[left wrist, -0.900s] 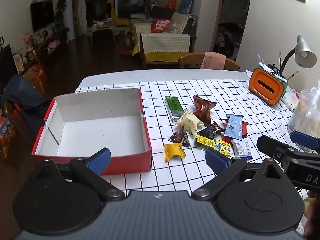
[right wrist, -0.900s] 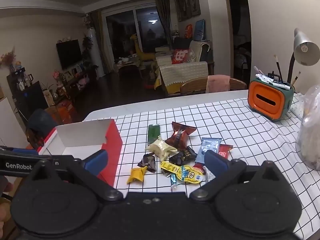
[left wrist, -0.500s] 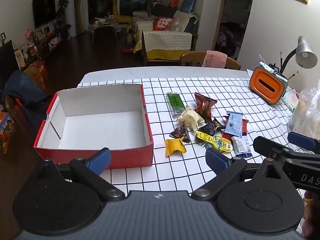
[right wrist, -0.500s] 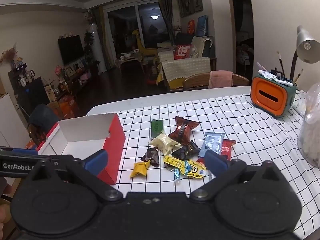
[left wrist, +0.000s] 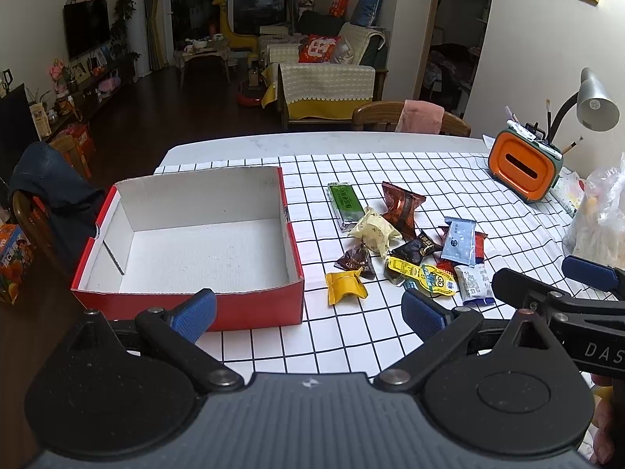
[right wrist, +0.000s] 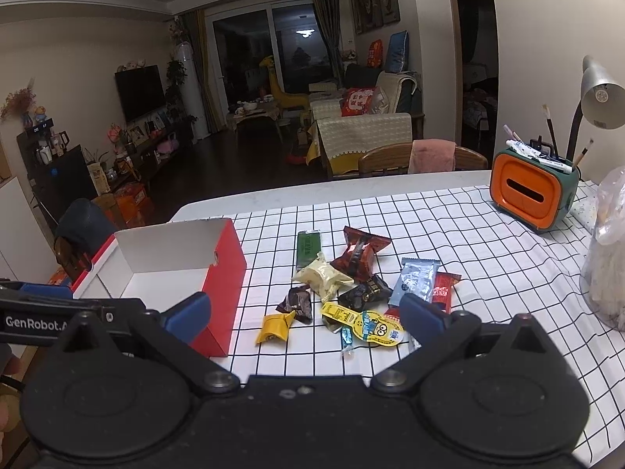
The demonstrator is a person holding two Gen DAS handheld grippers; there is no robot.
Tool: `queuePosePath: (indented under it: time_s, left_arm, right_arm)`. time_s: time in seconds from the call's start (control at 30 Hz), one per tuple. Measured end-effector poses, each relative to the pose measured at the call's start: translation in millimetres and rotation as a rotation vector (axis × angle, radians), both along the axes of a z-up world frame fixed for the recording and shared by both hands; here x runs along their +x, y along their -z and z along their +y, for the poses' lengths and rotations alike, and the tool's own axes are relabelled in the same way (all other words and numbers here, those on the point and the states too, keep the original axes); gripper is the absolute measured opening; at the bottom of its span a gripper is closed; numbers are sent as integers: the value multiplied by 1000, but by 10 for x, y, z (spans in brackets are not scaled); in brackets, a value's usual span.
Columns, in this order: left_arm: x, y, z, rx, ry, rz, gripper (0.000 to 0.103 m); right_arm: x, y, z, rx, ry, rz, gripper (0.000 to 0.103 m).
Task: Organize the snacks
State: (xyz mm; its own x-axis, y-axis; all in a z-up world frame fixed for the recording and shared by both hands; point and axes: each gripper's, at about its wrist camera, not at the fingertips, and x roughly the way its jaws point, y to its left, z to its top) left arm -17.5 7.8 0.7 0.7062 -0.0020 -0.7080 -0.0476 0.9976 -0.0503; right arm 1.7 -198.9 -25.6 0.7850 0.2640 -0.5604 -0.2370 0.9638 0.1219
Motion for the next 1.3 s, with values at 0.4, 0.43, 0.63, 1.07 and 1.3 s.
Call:
queuePosePath:
  time_s: [0.4, 0.43, 0.63, 1.07, 1.3]
  left_arm:
    - [5, 2, 84, -3, -9, 2, 102]
    - [3, -1, 91, -4, -8, 2, 102]
    - [-10, 8, 92, -2, -7, -2, 102]
    - [-21, 5, 90, -2, -5, -5, 102]
    - [-43, -4, 83, 0, -3, -9, 102]
  right_arm:
    - [-1, -5, 24, -4, 1, -5, 103]
    - [-1, -1, 30, -5, 1, -6, 103]
    - [-9, 4, 48, -6, 3, -2, 102]
    - [-75, -23, 82, -13, 7, -16, 99]
    - [-98, -30, 84, -16, 6, -21, 100]
